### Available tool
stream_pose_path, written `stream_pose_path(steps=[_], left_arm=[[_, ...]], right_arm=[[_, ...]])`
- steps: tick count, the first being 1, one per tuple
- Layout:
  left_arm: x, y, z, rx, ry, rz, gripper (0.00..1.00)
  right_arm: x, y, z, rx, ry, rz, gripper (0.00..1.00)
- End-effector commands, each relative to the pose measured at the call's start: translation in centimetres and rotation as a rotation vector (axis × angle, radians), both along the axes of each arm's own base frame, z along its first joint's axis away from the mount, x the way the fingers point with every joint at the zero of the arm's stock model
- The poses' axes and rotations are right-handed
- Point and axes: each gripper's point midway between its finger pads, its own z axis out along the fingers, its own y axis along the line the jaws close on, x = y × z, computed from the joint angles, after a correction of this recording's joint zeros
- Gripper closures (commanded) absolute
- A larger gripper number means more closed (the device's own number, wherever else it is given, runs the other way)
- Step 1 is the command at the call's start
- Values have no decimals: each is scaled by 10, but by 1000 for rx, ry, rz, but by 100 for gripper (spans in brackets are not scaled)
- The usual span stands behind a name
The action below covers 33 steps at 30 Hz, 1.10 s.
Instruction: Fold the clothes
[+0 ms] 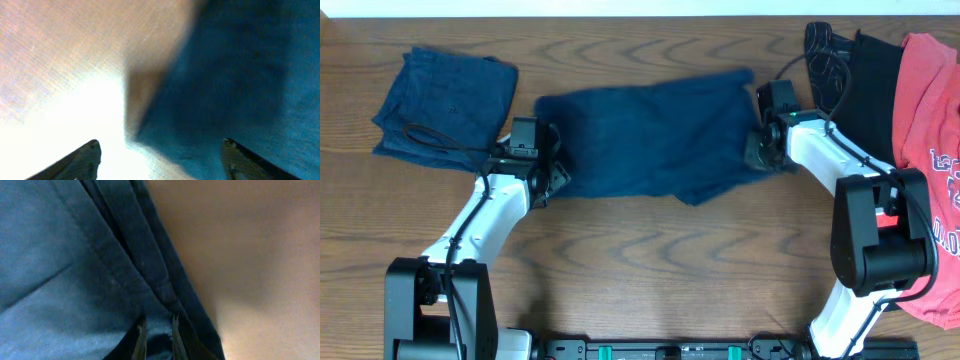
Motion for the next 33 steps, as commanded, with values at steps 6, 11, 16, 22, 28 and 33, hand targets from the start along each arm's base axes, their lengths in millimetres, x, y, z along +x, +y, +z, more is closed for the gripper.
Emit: stream_pose_path(steps=[6, 11, 16, 22, 28, 33], left_arm=[[1, -2, 1, -7, -8, -12, 3], [37, -39, 16, -154, -158, -198, 2], [56, -49, 21, -192, -236, -235, 2], [69, -59, -5, -241, -232, -258, 2], [78, -82, -39, -361, -218, -311, 2], [67, -108, -47, -518, -178, -370, 36]], right_arm=[[-51, -64, -10, -244, 156, -163, 83], [-29, -49, 27, -173, 16, -139, 74], [-7, -25, 82, -55, -169, -33, 56], [3, 8, 139, 75, -346, 151, 52], [-1, 15, 156, 90, -385, 170, 52], [1, 32, 157, 121, -398, 260, 53]])
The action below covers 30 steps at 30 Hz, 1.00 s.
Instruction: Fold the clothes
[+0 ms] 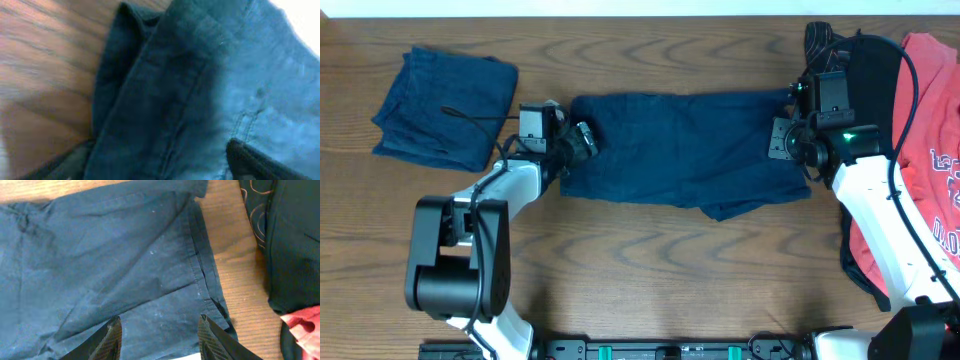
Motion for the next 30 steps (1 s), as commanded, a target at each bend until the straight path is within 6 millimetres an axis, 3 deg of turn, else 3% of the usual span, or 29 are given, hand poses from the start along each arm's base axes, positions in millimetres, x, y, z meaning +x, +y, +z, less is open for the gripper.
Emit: stream_pose_path(steps=[1, 2, 3, 4, 5, 8, 11, 16, 22, 26, 30], left_arm=[[-29, -24, -27, -117, 126, -93, 46], [-31, -24, -27, -119, 133, -94, 64], [-33, -24, -27, -118, 139, -93, 87], [-34, -22, -27, -118, 146, -90, 94], [-35, -21, -27, -118, 152, -86, 94], [-40, -12, -22, -115, 178, -61, 94], [-44, -2, -5, -118, 185, -34, 94], [-55, 4, 44, -119, 147, -23, 94], [-71, 4, 106, -122, 35, -29, 94], [-78, 5, 144, -136, -56, -19, 94], [-81, 5, 174, -137, -149, -24, 94]], right_arm=[[3, 26, 10, 21, -41, 145, 53], [6, 33, 12, 23, -58, 185, 53], [8, 38, 13, 23, -73, 219, 55], [10, 44, 15, 21, -91, 253, 58], [12, 49, 16, 18, -102, 274, 64], [20, 61, 17, 19, -137, 309, 99], [26, 79, 11, 53, -148, 353, 99], [23, 129, -24, 183, -81, 491, 99], [-12, 212, -88, 359, 81, 705, 99], [-40, 250, -135, 358, 184, 755, 99], [-65, 288, -157, 363, 201, 835, 99]])
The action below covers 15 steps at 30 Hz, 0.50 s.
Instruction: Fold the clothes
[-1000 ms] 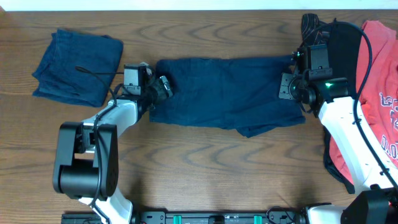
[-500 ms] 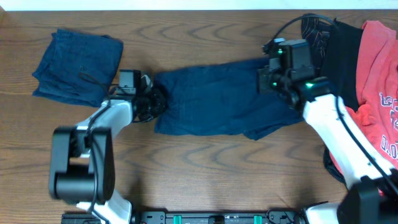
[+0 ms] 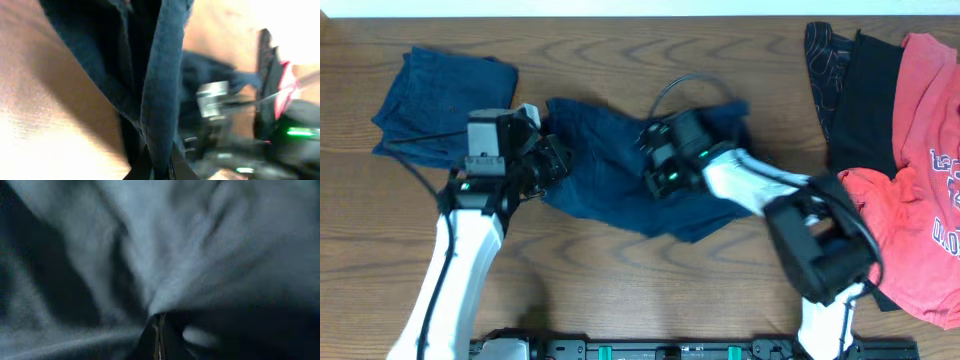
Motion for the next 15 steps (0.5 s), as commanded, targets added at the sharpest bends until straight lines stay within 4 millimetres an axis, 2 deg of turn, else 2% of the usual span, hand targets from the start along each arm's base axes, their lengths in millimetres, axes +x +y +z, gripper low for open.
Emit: stream_pose_path(steps=[1, 5, 8, 11, 13, 15], left_arm=[[-1, 0, 25, -10, -71, 6, 94], [-4, 1, 25, -9, -62, 6, 94], [-5, 1, 23, -7, -56, 5, 94], [-5, 1, 23, 10, -67, -12, 94], [-5, 4, 21, 25, -62, 0, 94], [-5, 8, 19, 45, -56, 18, 94]], right_arm=[[-25, 29, -12, 14, 37, 53, 99], [-24, 57, 9, 72, -54, 95, 91], [-1, 53, 38, 53, -131, 27, 86], [38, 14, 76, -30, -238, -122, 83], [58, -24, 100, -88, -290, -228, 82], [69, -65, 115, -146, -299, -319, 79]])
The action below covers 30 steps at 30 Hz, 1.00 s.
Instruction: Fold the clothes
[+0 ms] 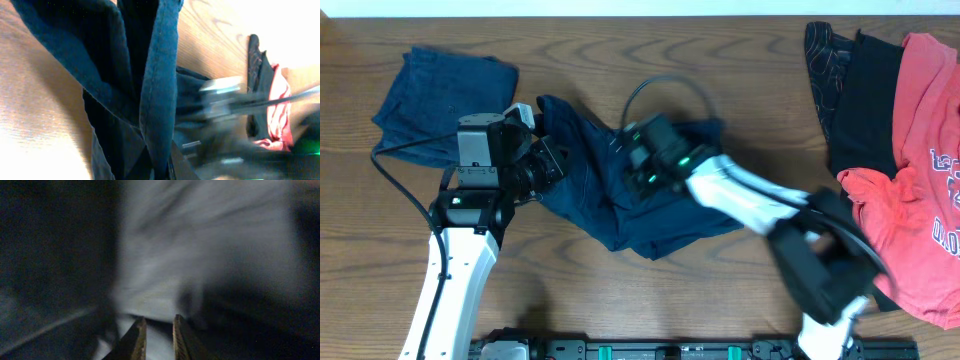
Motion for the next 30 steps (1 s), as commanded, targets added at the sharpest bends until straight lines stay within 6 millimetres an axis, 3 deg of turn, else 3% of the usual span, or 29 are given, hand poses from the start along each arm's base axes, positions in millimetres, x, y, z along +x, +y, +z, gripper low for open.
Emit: stream_pose_path(steps=[1, 3, 6, 9, 16, 19, 26, 30], left_arm=[[3, 7, 4, 39, -22, 19, 94], [4, 7, 5, 39, -25, 19, 94], [5, 7, 6, 38, -29, 19, 94], [4, 5, 6, 29, -23, 23, 94], [3, -15, 10, 12, -40, -24, 94], [3, -31, 15, -12, -59, -51, 94], [1, -90, 28, -95, -101, -152, 94], [1, -127, 18, -104, -101, -217, 94]], right_arm=[[50, -77, 61, -79, -151, -232, 79], [47, -108, 56, -121, -92, -283, 80], [32, -151, 32, -206, 40, -339, 84], [13, -171, 5, -266, 132, -334, 85], [-26, -181, -56, -341, 261, -305, 85], [-36, -183, -72, -350, 292, -317, 85], [-45, -181, -79, -355, 309, -306, 85], [-48, -177, -79, -355, 315, -300, 86]])
